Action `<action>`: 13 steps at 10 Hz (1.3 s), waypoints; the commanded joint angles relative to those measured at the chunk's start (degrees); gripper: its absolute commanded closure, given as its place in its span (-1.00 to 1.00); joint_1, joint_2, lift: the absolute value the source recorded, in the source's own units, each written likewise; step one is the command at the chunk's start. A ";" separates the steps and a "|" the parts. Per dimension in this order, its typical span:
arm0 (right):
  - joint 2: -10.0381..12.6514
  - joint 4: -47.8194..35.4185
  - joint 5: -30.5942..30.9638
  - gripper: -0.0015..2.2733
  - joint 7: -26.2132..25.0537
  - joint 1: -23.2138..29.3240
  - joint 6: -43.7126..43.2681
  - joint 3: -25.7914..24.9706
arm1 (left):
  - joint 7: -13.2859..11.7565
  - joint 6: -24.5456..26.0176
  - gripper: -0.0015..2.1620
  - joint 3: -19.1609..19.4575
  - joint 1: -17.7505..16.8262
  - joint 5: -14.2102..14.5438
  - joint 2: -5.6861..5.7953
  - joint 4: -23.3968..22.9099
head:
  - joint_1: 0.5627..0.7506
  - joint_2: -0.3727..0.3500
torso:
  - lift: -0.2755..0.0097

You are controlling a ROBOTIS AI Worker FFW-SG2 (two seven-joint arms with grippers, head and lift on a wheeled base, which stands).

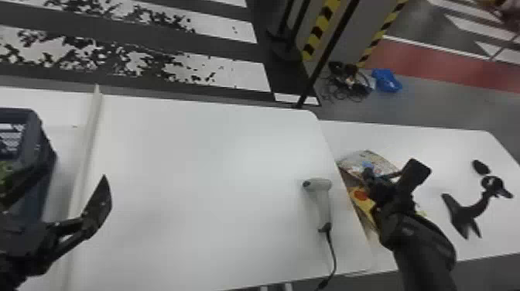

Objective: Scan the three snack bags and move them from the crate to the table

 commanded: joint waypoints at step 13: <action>13.11 -65.77 4.75 -0.93 6.41 41.36 -3.21 16.75 | 0.71 0.88 -0.97 -1.17 0.03 -0.63 -0.03 0.06 | 0.41 -0.68 | 0.50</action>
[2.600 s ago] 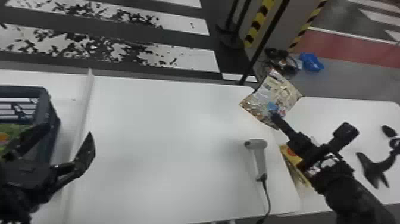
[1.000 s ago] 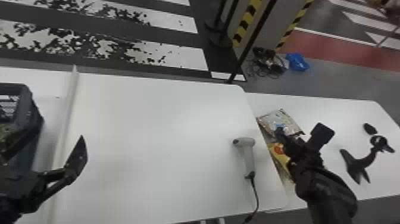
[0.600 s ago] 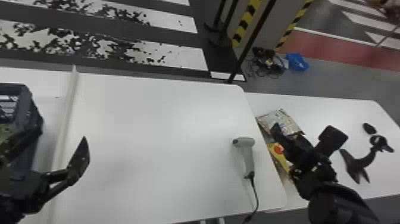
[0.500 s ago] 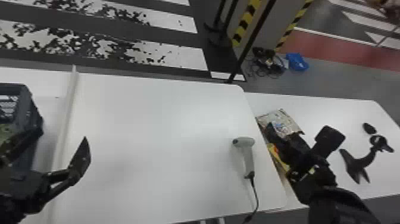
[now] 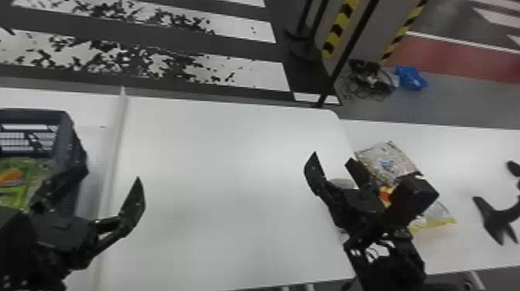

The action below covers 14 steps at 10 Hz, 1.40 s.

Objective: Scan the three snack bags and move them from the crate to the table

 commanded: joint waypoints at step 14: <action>-0.33 6.15 14.13 -0.92 -4.00 8.02 -23.51 14.12 | 3.07 12.66 -0.97 22.06 0.16 13.53 -0.65 -6.46 | 0.41 0.47 | 0.50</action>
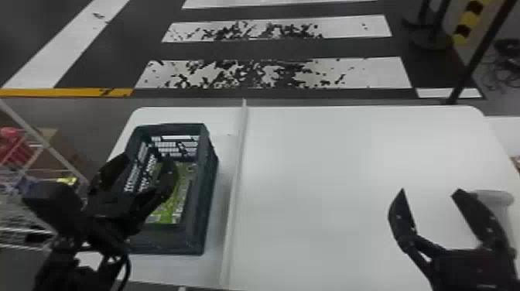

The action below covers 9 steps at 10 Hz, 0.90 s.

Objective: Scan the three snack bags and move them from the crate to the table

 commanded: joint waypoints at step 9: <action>-5.92 1.00 -1.20 -0.92 -0.02 -2.27 1.91 2.21 | 1.43 43.75 -0.92 6.24 -22.90 -0.07 0.96 6.48 | 0.41 0.85 | 0.50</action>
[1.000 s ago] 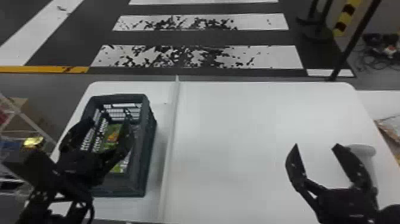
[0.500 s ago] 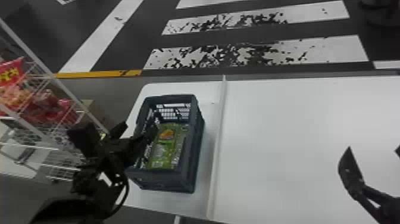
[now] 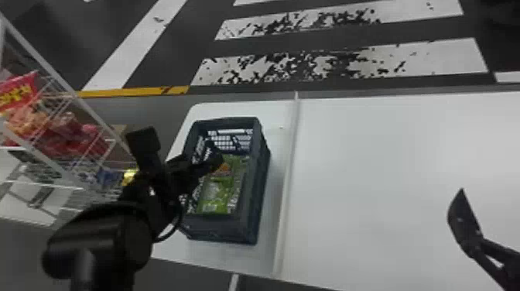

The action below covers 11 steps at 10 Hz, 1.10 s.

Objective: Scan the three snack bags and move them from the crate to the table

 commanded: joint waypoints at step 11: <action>-1.09 1.06 -0.54 -0.92 -1.14 -0.79 0.39 -0.17 | -1.15 25.12 -0.86 -8.25 -19.76 -2.38 4.02 21.84 | 0.41 0.72 | 0.50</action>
